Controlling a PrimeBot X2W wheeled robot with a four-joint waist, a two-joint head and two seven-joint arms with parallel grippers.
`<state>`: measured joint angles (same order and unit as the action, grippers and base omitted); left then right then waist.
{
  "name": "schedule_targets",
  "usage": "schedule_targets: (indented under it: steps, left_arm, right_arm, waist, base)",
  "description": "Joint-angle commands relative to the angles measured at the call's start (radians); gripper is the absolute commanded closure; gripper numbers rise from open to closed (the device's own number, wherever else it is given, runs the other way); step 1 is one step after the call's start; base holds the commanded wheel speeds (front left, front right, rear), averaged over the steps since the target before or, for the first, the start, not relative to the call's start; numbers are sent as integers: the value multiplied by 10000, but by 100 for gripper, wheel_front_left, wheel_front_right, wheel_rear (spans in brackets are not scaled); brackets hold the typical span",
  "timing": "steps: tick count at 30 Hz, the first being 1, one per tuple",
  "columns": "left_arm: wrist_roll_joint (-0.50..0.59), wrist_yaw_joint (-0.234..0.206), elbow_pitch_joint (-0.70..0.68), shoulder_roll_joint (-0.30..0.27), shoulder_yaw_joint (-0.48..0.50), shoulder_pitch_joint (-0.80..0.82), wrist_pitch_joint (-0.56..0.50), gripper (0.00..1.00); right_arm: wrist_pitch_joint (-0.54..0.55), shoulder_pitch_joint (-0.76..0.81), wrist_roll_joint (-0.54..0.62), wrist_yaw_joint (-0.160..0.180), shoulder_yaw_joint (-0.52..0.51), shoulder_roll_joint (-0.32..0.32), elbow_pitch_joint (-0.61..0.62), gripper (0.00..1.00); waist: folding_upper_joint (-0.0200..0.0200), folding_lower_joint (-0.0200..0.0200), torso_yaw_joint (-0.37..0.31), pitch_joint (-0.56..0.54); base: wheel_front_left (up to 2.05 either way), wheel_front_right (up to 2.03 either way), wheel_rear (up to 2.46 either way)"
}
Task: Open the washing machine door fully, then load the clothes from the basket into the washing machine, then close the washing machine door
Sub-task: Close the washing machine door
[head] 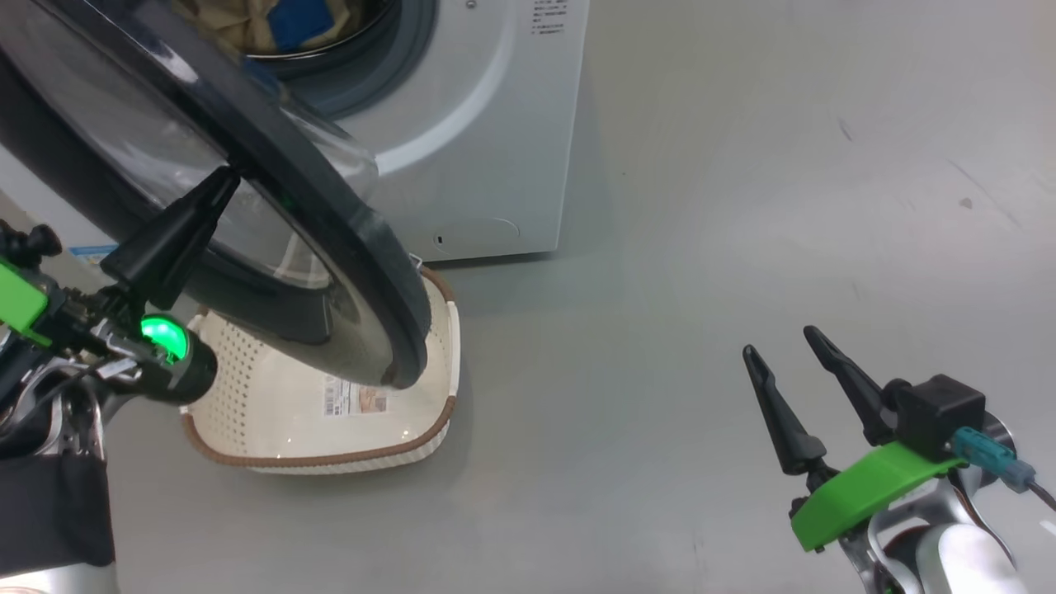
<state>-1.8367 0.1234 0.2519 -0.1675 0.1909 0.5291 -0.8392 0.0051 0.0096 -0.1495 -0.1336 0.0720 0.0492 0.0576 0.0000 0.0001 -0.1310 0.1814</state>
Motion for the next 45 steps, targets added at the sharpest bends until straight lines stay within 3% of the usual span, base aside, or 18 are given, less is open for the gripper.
schedule_targets:
  steps: [1, 18, 31, 39, 45]
  left_arm:
    - [96, 69, -311, -239, 335, 555, 25, 100]
    - [1446, 72, 149, 224, 824, 1842, 764, 100]
    - [2706, 72, 29, 219, 1049, 2294, 1760, 100]
    - [2802, 72, -123, 328, 990, 2220, 2050, 100]
    - [2748, 72, -266, 492, 920, 1813, 2050, 100]
  right_arm:
    - [-150, -491, -42, 29, 210, 18, 294, 0]
    - [-573, -677, -479, 29, 396, 12, 20, 0]
    - [-853, -811, -685, 29, 614, 11, -264, 0]
    - [-1059, -909, -816, 29, 671, 11, -478, 0]
    - [-1137, -964, -752, 29, 516, 11, -574, 0]
  waist:
    - [0, -1, -208, 70]
    - [0, -1, -1601, 469]
    - [0, -1, -2406, 615]
    - [0, -1, -2535, 640]
    - [0, -1, -2252, 519]
  base:
    - [0, 0, 0]
    - [0, 0, 0]
    - [0, 0, 0]
    - [0, 0, 0]
    - [0, 0, 0]
